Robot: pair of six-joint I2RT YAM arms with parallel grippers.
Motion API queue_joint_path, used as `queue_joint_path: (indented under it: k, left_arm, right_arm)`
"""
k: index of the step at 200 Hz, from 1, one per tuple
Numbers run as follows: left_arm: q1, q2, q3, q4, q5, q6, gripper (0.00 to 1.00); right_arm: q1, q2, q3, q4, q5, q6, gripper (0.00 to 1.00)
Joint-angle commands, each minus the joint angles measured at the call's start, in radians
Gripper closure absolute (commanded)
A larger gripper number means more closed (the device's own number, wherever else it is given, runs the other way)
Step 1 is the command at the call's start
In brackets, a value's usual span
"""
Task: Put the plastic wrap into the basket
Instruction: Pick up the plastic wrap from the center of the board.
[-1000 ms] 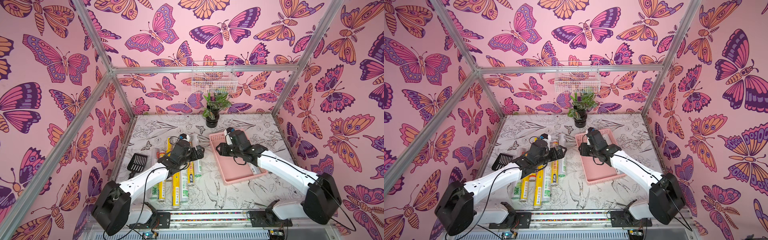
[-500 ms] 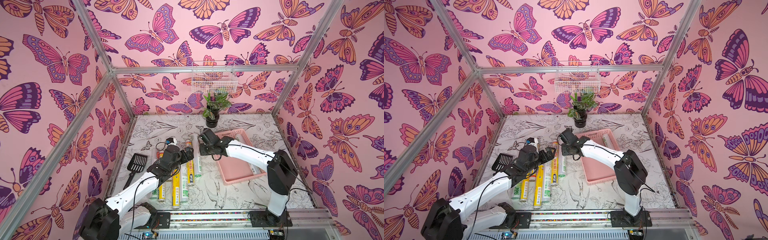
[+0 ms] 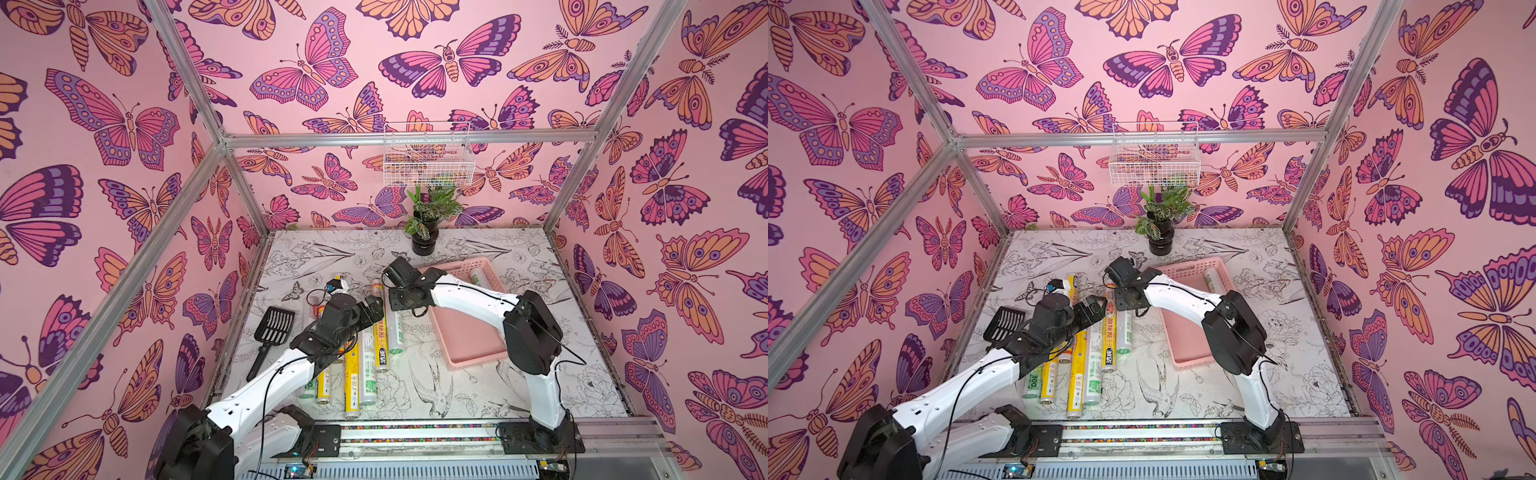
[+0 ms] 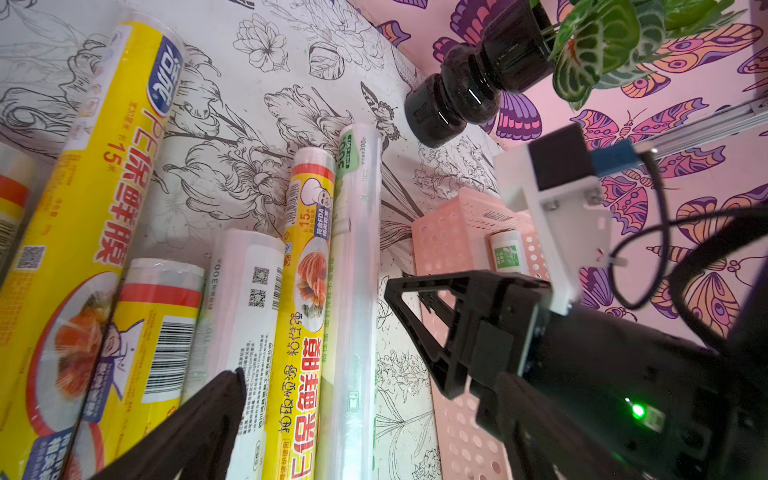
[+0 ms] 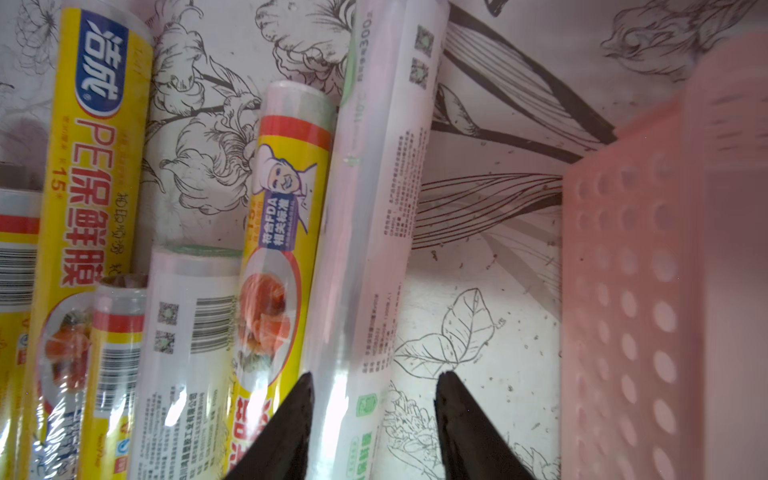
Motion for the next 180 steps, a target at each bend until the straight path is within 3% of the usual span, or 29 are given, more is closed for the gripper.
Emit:
queue_joint_path:
  k: [1,52,180]
  left_arm:
    - [0.004,-0.022,-0.03,-0.034,-0.025,-0.009,0.0]
    - [0.005,-0.044,-0.044,-0.054,-0.027,-0.008,0.0]
    - [0.007,-0.066,-0.049,-0.065,-0.034,-0.005,0.0]
  right_arm:
    - [0.004,0.052,0.064,-0.038,-0.023,-0.004,0.48]
    - [0.004,0.146,0.177,-0.114,0.035,-0.011,0.44]
    - [0.004,0.265,0.233,-0.179,0.066,-0.029,0.41]
